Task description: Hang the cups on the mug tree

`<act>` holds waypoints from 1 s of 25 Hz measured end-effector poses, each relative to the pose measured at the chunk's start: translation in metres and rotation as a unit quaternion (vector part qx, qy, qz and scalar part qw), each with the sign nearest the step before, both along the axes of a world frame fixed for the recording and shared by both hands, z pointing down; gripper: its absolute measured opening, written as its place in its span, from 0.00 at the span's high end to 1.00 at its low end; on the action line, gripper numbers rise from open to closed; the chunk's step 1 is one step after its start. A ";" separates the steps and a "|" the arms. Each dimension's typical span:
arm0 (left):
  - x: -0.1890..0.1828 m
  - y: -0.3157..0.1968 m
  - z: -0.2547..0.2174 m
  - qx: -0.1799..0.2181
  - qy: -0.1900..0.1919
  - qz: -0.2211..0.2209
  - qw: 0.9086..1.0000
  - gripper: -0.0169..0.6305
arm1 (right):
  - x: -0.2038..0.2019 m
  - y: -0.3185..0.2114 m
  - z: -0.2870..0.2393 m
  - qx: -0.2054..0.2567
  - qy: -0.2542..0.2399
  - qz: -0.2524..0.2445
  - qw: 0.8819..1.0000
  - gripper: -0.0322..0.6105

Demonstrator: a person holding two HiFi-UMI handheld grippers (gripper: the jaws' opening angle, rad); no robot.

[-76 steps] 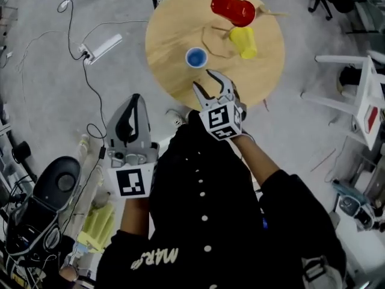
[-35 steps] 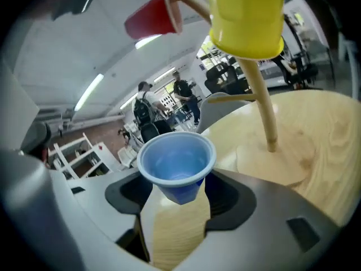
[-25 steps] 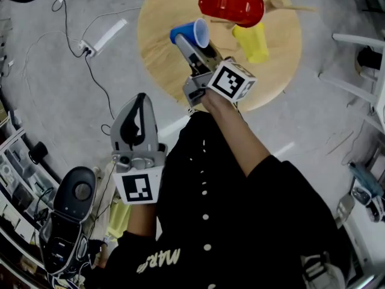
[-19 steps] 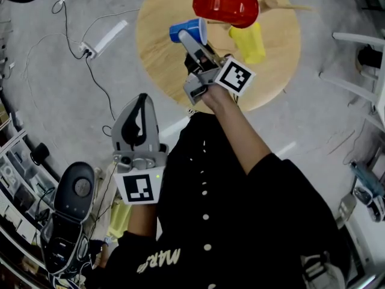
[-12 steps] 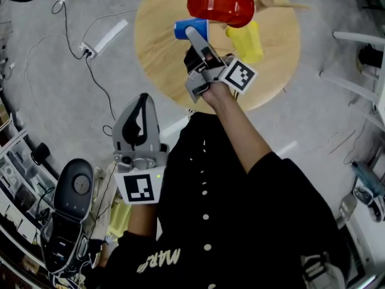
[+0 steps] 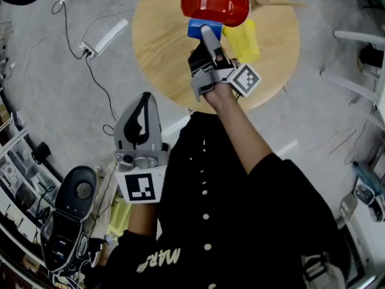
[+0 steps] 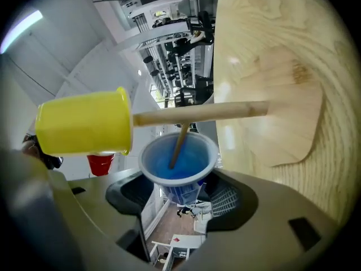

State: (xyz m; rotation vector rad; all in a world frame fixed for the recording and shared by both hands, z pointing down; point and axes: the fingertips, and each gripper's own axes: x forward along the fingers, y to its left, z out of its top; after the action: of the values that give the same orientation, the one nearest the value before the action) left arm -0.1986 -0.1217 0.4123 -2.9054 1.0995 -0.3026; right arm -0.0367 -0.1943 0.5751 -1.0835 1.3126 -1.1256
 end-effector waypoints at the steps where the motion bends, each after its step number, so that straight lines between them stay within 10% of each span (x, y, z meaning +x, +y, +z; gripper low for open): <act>1: 0.000 0.000 -0.001 0.000 0.000 0.000 1.000 0.98 | 0.002 0.001 -0.001 0.001 -0.004 0.003 1.000 0.51; 20: 0.010 0.009 -0.002 0.006 0.004 0.004 1.000 0.98 | -0.007 0.029 0.007 -0.019 0.069 -0.032 0.997 0.48; 25: 0.012 0.006 -0.007 0.010 0.013 0.008 1.000 0.98 | -0.038 0.044 0.005 -0.060 0.163 -0.098 0.980 0.68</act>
State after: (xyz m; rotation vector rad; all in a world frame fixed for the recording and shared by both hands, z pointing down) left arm -0.1864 -0.1159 0.4055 -2.9076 1.0770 -0.2519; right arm -0.0750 -0.1506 0.5798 -1.2893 1.6536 -1.2216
